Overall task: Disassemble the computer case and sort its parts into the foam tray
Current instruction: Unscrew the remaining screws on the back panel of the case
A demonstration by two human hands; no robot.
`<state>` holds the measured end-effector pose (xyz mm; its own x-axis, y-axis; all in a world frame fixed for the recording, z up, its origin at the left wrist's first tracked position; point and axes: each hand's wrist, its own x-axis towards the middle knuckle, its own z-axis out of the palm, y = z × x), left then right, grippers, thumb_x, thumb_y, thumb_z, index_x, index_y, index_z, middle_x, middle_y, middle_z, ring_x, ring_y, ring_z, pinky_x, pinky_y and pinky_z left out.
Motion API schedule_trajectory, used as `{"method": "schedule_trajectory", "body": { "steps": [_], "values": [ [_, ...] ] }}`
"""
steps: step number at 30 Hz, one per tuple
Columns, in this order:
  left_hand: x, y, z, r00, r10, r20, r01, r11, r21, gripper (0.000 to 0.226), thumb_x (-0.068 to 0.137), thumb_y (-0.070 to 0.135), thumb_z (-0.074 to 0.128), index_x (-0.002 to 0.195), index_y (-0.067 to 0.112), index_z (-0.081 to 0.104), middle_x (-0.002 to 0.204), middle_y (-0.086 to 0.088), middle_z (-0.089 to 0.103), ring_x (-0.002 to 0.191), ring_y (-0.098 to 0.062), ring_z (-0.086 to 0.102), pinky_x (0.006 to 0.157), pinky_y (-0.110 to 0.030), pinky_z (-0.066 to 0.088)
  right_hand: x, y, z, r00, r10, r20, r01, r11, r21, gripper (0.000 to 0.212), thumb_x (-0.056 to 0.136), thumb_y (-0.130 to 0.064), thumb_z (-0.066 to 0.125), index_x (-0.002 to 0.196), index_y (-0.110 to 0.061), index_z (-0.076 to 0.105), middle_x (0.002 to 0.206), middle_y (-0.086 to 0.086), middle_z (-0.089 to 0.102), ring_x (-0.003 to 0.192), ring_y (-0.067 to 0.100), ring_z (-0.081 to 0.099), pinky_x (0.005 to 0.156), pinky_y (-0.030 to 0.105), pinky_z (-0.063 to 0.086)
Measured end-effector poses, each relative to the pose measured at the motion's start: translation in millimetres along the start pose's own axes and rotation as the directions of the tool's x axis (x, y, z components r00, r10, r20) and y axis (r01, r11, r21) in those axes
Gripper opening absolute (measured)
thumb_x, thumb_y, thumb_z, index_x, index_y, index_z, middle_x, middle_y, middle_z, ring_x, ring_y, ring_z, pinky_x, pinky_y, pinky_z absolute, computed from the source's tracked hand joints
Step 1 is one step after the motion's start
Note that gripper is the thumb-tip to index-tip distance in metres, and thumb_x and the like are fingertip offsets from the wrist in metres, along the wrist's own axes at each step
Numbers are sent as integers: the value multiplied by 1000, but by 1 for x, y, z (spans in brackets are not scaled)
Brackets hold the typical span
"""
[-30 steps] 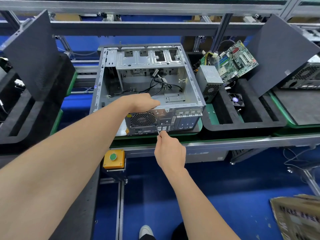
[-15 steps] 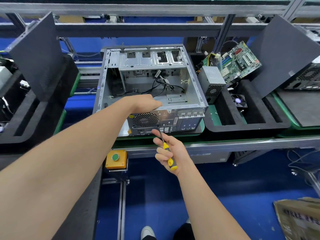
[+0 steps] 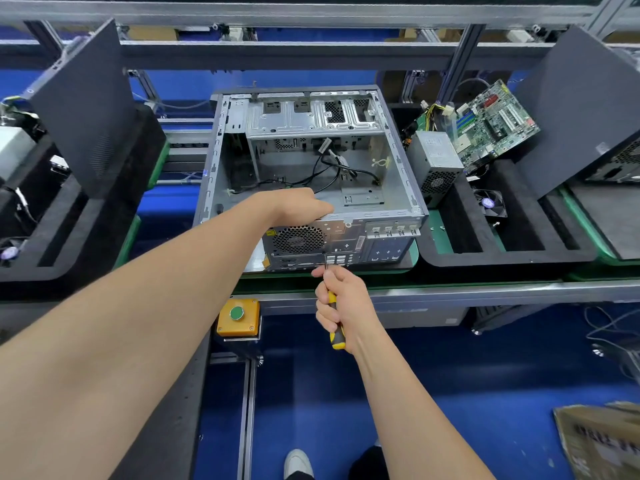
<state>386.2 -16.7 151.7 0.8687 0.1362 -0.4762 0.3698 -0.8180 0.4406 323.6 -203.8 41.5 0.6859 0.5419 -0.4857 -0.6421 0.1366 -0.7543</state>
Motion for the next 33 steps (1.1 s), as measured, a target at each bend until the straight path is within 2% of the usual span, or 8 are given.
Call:
{"method": "schedule_trajectory", "body": {
  "steps": [2, 5, 8, 13, 16, 19, 26, 33],
  "values": [
    [0, 0, 0, 1000, -4, 6, 4, 1000, -6, 33, 87, 43, 43, 67, 20, 31, 68, -1, 28, 59, -22, 23, 61, -38, 19, -2, -1, 6, 984, -123, -129, 72, 936, -345, 28, 112, -18, 39, 103, -12, 66, 66, 4, 56, 41, 16, 38, 40, 27, 35],
    [1, 0, 0, 1000, -1, 7, 1, 1000, -13, 33, 90, 41, 42, 69, 19, 29, 70, -1, 26, 62, -22, 21, 63, -39, 18, -4, 1, 12, 898, -398, -190, 37, 497, -867, 18, 109, -20, 42, 97, -24, 56, 73, 2, 59, 58, 19, 52, 48, 32, 38],
    [2, 1, 0, 1000, -2, 9, 2, 1000, -18, 34, 94, 38, 42, 71, 18, 29, 72, -1, 27, 64, -22, 22, 63, -39, 18, -6, 8, 21, 827, -523, -207, -116, 201, -973, 13, 105, -18, 49, 107, -31, 50, 67, -6, 44, 55, 13, 39, 47, 31, 21],
    [0, 2, -1, 1000, 0, 7, 0, 1000, -19, 35, 92, 39, 43, 69, 19, 27, 69, 0, 26, 62, -22, 21, 63, -38, 17, -4, 5, 18, 833, -505, -226, 33, 454, -890, 25, 105, -29, 49, 82, -24, 57, 66, -2, 63, 60, 22, 56, 50, 32, 38],
    [0, 1, -1, 1000, 3, 7, -3, 1000, -6, 34, 92, 40, 43, 69, 19, 30, 69, 0, 28, 62, -22, 22, 63, -38, 19, -1, -11, 10, 940, -144, -311, -41, 854, -519, 27, 99, -19, 49, 89, -17, 74, 68, 0, 73, 43, 23, 51, 45, 29, 44],
    [0, 1, -1, 1000, 7, 5, -7, 1000, 11, 33, 89, 43, 42, 69, 19, 30, 71, -1, 29, 62, -21, 24, 62, -37, 20, -2, -16, -2, 983, 78, -164, -113, 969, -219, 28, 100, -11, 50, 101, 0, 76, 73, 6, 69, 40, 20, 44, 41, 28, 40],
    [-1, 2, 0, 1000, 13, 12, -13, 1000, 10, 32, 82, 45, 42, 69, 21, 27, 71, 0, 26, 64, -22, 22, 63, -38, 18, -5, -2, -24, 959, 128, 253, -174, 970, 168, 19, 109, -31, 56, 109, -13, 64, 82, 4, 62, 48, 10, 52, 41, 21, 43],
    [-2, 2, -1, 1000, 6, 25, -5, 1000, -14, 32, 81, 45, 41, 69, 20, 25, 69, 0, 23, 64, -22, 19, 64, -40, 16, -2, 27, -8, 916, 17, 402, -312, 662, 682, 28, 110, -22, 48, 108, -3, 68, 63, 3, 50, 28, 10, 40, 27, 21, 32]
  ]
}}
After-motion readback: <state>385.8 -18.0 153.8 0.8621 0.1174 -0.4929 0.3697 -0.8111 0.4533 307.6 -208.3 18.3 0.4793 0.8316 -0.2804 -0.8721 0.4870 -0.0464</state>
